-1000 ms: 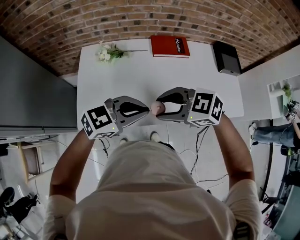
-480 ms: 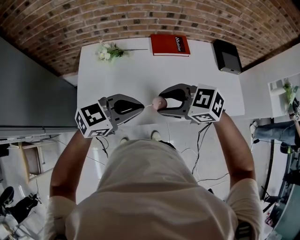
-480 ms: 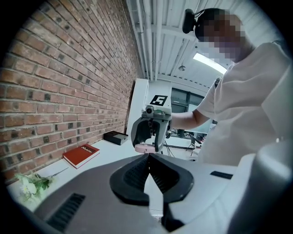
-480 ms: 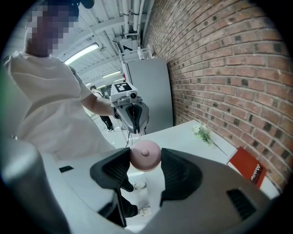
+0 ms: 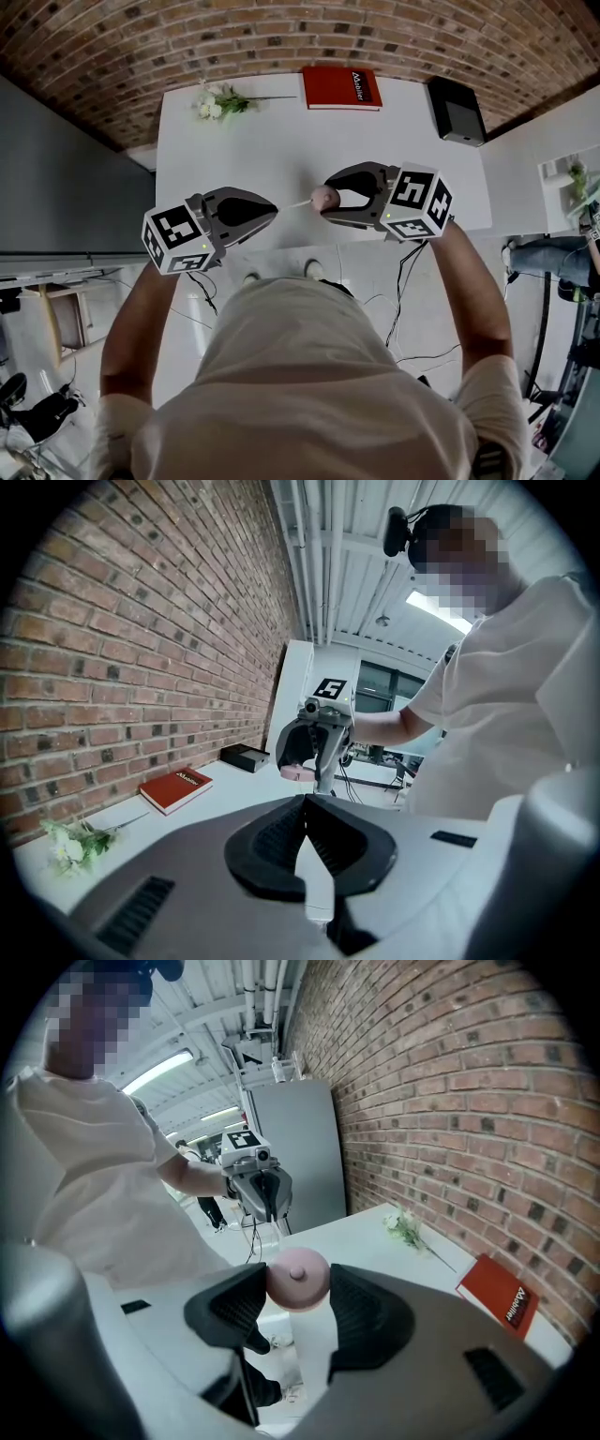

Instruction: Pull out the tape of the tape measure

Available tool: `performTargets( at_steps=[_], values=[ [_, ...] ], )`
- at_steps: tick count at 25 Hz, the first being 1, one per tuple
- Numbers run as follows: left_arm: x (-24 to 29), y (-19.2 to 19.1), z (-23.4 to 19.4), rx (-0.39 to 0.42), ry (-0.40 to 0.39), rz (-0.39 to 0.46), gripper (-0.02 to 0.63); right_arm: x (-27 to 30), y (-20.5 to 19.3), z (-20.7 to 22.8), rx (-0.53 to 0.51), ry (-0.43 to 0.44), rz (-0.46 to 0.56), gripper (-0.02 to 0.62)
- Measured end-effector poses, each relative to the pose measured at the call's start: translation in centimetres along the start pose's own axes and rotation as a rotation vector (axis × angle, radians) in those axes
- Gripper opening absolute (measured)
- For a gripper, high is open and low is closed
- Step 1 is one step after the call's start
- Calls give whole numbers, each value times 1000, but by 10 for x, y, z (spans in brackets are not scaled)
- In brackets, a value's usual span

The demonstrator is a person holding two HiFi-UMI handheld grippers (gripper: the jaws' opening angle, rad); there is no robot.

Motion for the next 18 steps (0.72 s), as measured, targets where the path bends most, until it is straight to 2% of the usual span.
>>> performTargets(
  at_steps=[18],
  values=[
    [-15, -15, -8, -28, 58, -16, -3, -2, -13, 12, 30, -47, 2, 218]
  ],
)
Point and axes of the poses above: the fingertips, and each gripper's own axes: x forward along the fingers, z to its right, y out of its top, the point moved 3 cm from there along -x, backward along the fingers
